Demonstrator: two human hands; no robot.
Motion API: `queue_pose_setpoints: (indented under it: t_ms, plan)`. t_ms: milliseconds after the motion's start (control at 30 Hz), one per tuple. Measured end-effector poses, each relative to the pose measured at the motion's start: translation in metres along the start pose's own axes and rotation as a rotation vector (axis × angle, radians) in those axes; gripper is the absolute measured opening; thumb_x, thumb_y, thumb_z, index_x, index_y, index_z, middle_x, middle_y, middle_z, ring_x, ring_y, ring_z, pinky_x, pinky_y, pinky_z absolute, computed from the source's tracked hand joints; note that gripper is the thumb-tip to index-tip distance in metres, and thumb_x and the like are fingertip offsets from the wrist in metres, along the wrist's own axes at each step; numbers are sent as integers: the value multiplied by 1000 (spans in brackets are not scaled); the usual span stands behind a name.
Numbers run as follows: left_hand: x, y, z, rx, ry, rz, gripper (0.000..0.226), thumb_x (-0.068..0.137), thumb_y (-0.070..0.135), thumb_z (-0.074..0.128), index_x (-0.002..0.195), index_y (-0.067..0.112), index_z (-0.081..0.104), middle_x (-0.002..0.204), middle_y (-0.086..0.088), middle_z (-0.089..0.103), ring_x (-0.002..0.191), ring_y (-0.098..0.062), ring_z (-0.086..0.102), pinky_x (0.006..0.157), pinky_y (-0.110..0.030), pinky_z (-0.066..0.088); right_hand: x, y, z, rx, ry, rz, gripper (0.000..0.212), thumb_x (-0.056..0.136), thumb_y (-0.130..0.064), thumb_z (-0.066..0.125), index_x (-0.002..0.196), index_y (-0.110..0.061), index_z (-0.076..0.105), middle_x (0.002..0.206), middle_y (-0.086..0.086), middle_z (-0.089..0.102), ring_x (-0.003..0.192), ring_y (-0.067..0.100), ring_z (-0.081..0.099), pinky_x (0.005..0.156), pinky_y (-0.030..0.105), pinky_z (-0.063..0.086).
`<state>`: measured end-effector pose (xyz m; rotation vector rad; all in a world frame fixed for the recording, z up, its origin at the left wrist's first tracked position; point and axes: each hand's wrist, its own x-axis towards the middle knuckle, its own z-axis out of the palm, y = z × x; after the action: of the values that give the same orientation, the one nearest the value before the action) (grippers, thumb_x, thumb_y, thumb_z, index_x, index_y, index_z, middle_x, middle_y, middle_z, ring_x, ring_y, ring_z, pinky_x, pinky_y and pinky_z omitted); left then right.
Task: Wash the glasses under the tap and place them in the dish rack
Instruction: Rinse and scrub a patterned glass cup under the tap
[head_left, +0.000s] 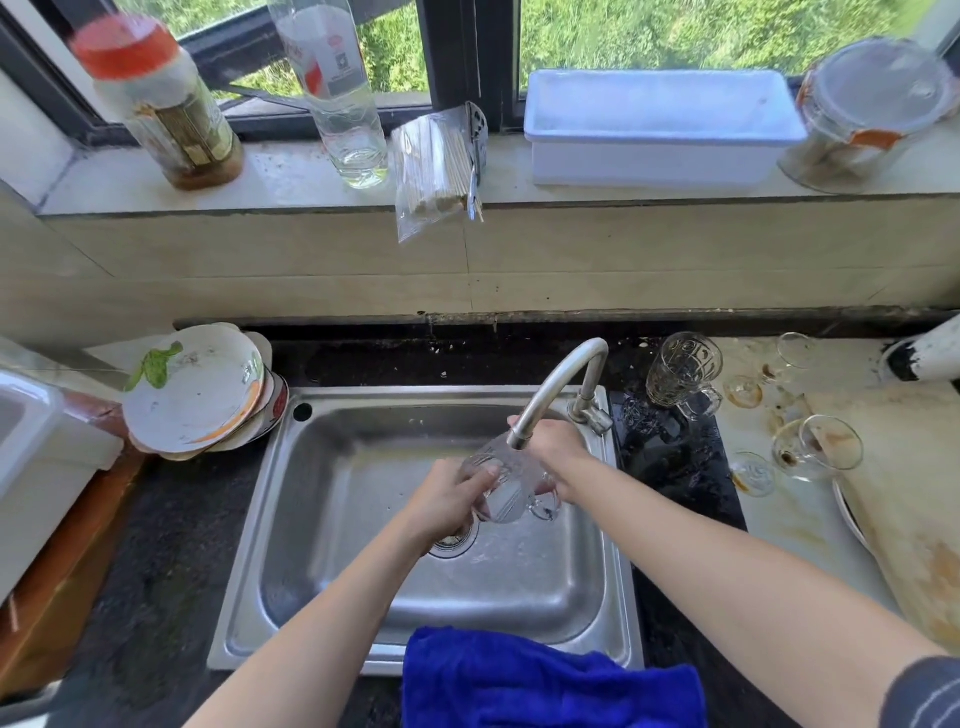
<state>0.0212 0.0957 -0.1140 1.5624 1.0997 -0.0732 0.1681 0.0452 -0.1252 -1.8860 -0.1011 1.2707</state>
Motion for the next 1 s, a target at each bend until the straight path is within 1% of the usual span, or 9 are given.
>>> queue_pose_setpoints:
  t_ms: [133,233,300,400,467,633,733,900,1000]
  plan:
    - [4,8,-1,454,230,158,28,92,22,55,67,10,54,70,-12,62,65,-31,51,60,-37,44,-7,3,12,-351,14,-195,25,90,-47,51,97,-26,63,91,-4,62,89,24,61,84,45,54]
    - [6,4,-3,314,203,98,34,91,10,46,59,14,56,60,-8,62,51,-25,56,48,-28,46,-25,8,17,-450,14,-267,44,83,-59,54,118,-34,53,117,-4,57,110,22,55,96,41,44]
    - [3,0,-1,275,185,88,38,86,1,44,56,20,55,55,-5,62,45,-16,55,44,-21,40,-22,9,13,-445,-40,-247,44,87,-54,55,123,-29,54,125,-2,56,114,22,54,99,40,43]
    - [0,-5,7,218,171,88,38,81,-5,43,57,20,58,49,1,58,40,-8,49,44,-20,38,-9,4,4,-328,-62,-84,34,97,-42,47,113,-15,61,119,9,63,96,23,57,90,43,50]
    - [1,-10,10,179,211,81,41,81,-5,44,53,24,55,48,2,58,42,-15,50,47,-25,41,-11,5,7,-390,-58,-111,36,97,-46,43,114,-19,59,112,7,64,93,22,58,85,43,54]
    - [10,-22,6,120,404,30,37,90,7,44,57,17,57,59,-8,63,61,-31,57,63,-37,47,-24,17,9,-487,-102,-167,37,97,-52,34,115,-24,49,92,-3,61,73,15,67,51,29,51]
    - [14,-19,7,231,463,96,28,90,8,41,70,3,60,72,-14,66,75,-36,58,69,-41,45,-17,18,10,-504,36,-213,31,98,-44,32,102,-23,55,86,-1,64,73,19,64,62,35,52]
    - [15,-13,5,208,509,121,24,81,-2,44,76,8,65,77,-12,68,78,-31,58,68,-34,39,-28,23,11,-663,91,-376,15,100,-34,35,100,-25,47,82,-4,62,75,21,57,62,34,36]
    - [8,-20,14,200,431,139,27,85,-1,45,75,14,66,64,-7,65,64,-24,56,62,-28,33,-13,15,-2,-454,-27,-144,15,91,-18,46,77,-18,51,70,2,54,58,20,49,52,28,32]
